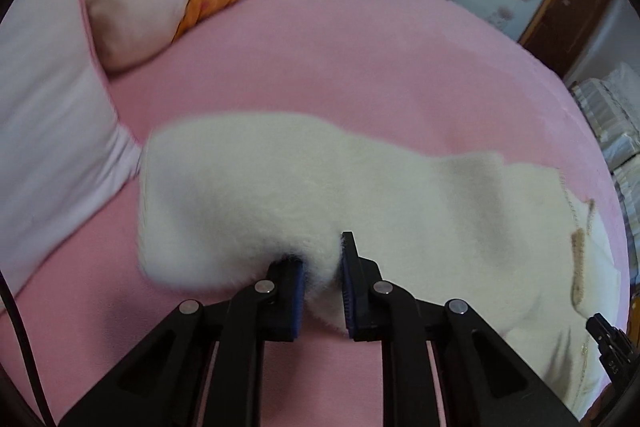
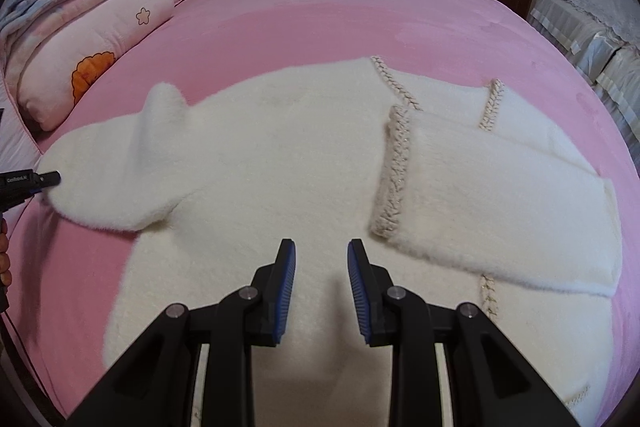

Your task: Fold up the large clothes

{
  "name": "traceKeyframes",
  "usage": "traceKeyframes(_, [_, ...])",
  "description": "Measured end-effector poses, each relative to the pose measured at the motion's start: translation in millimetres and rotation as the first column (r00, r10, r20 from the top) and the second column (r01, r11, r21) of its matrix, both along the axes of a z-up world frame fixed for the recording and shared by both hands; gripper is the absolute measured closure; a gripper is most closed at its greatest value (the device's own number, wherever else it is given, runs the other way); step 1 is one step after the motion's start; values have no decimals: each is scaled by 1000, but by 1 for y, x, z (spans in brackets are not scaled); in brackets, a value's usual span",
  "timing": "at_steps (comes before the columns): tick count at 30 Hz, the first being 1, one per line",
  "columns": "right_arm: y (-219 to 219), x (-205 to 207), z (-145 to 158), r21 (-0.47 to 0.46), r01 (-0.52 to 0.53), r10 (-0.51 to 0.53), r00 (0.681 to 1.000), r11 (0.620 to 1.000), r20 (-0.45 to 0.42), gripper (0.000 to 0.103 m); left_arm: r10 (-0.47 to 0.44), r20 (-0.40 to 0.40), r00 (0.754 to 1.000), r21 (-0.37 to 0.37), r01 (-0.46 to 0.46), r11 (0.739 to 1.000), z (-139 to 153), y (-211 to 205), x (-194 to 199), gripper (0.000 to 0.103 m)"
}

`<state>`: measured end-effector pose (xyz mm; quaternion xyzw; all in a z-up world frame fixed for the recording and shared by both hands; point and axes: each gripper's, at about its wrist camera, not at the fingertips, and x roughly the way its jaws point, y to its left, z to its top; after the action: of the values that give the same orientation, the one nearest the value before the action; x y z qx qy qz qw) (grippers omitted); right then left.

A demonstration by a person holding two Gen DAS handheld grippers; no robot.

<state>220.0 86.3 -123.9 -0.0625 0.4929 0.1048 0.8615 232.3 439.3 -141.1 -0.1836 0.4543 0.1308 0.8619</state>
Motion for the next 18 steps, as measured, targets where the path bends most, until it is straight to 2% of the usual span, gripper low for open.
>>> traceKeyframes(4, [-22, -9, 7, 9, 14, -14, 1000, 1000, 8, 76, -150, 96, 984, 99, 140, 985, 42, -83, -1, 90])
traceKeyframes(6, [-40, -15, 11, 15, 31, -31, 999, 999, 9, 76, -250, 107, 962, 137, 235, 962, 57, -137, 1, 90])
traceKeyframes(9, [-72, -21, 16, 36, 78, -78, 997, 996, 6, 76, -401, 104, 910, 145, 385, 911, 68, -214, -5, 90])
traceKeyframes(12, [-107, -28, 19, 55, 134, -135, 991, 989, 4, 76, -520, 73, 851, 125, 509, 852, 58, -290, -5, 89])
traceKeyframes(14, [-131, -33, 19, 58, 175, -175, 984, 983, 2, 76, -575, 20, 818, 117, 569, 814, 44, -338, -3, 88])
traceKeyframes(16, [-155, -37, 15, 60, 213, -213, 977, 975, -11, 76, -607, -46, 793, 32, 609, 793, 20, -376, 3, 84])
traceKeyframes(17, [-166, -40, 13, 60, 228, -227, 974, 972, -20, 76, -612, -65, 788, -6, 613, 790, 10, -385, 5, 80])
traceKeyframes(18, [-175, -40, 11, 60, 241, -240, 970, 969, -30, 76, -610, -90, 788, -44, 608, 792, -1, -395, 6, 71])
